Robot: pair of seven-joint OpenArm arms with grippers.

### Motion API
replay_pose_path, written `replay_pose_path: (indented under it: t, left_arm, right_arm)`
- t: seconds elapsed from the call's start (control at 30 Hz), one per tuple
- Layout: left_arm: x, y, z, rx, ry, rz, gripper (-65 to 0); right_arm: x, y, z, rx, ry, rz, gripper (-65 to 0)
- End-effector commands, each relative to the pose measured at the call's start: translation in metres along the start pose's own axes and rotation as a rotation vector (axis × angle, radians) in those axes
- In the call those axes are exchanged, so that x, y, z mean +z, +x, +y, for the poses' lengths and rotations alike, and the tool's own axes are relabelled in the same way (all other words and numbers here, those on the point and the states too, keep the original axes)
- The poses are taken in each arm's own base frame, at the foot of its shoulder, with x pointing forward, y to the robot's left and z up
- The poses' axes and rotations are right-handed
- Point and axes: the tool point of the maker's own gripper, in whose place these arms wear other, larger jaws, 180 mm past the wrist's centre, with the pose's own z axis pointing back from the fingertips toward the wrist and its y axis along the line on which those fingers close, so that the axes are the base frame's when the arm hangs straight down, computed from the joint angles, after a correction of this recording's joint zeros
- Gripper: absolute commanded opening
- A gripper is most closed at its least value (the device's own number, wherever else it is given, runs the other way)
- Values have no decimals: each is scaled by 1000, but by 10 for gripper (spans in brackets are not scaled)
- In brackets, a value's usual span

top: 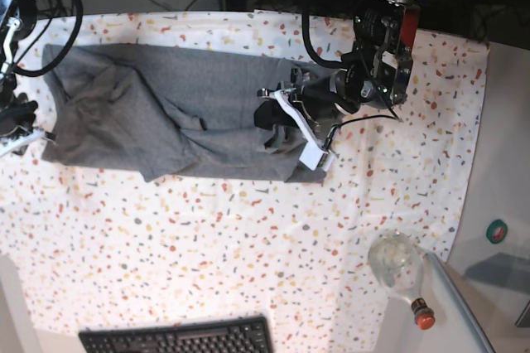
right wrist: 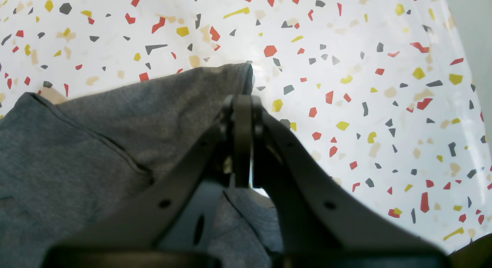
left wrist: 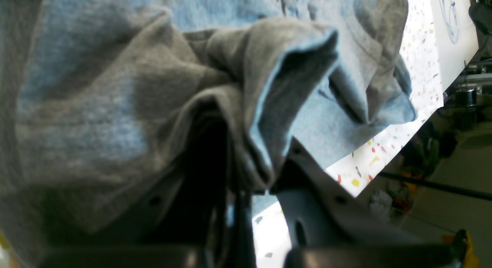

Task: Layout the t-shirt on the table in an organized manner, then fold the t-shirt properly
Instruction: 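Fold the strip end with the left gripper toward the right gripper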

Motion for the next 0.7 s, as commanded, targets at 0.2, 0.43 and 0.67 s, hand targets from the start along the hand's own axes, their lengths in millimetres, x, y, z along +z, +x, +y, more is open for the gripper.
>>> replay_pose_path:
  t: [0.2, 0.43, 0.67]
  left_arm:
    - [3, 8, -5, -15, -21, 9, -650]
    - [4, 11, -4, -18, -20, 5, -650]
    - [4, 14, -5, -21, -21, 0, -650]
  right_arm:
    - [2, 18, -3, 10, -5, -55, -650]
    - [2, 18, -3, 8, -4, -55, -650]
    - [2, 18, -3, 9, -5, -53, -650]
